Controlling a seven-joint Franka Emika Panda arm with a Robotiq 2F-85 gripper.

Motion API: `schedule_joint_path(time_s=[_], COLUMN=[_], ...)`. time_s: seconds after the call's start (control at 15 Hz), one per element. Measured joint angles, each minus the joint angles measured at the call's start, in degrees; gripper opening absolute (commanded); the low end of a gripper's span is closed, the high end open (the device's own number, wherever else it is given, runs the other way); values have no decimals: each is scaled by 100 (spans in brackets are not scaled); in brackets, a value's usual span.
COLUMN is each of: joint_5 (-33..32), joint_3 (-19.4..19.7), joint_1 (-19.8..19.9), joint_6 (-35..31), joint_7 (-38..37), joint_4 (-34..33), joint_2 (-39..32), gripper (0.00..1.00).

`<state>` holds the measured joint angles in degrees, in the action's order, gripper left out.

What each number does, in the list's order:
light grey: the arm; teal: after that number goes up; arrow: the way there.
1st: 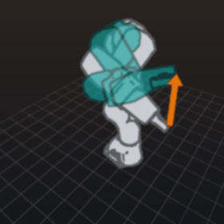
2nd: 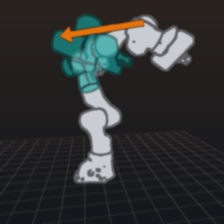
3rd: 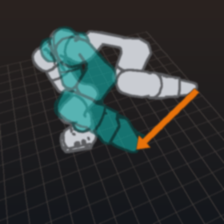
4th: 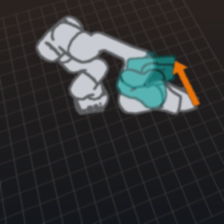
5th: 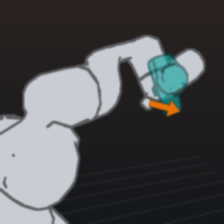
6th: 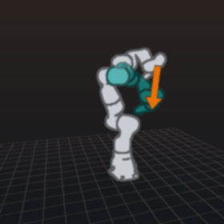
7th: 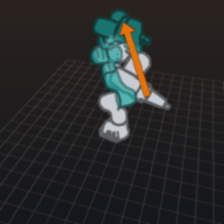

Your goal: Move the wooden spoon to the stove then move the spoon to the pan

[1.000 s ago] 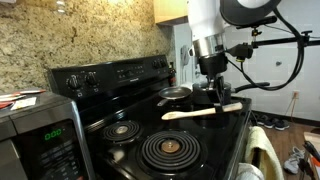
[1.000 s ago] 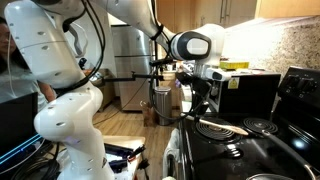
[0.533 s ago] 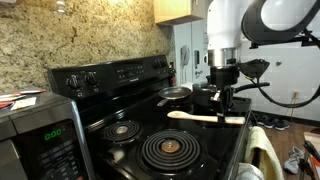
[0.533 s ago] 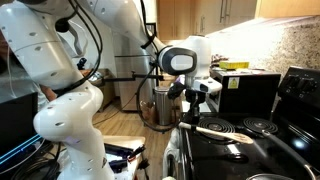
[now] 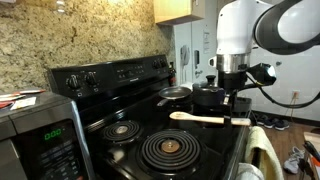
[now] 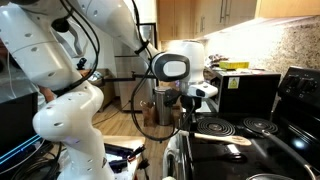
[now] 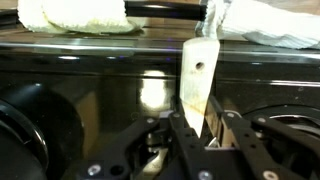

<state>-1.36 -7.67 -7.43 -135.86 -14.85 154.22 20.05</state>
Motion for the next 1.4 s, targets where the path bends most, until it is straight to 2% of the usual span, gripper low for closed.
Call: schedule_joint_path(time_s=[0.33, 1.0, 1.07, 1.2, 1.4], joint_5=[157, 364, 366, 367, 397], joint_3=[-34, -196, -200, -202, -202], joint_1=[9, -31, -31, -31, -31], joint_6=[-611, -1115, -1181, -1282, -1321], joint_7=[-11, -342, -364, -377, -378], joint_4=[139, 505, 504, 503, 498], joint_2=[-120, -433, -472, -549, -634], gripper=[7, 7, 52, 59, 78])
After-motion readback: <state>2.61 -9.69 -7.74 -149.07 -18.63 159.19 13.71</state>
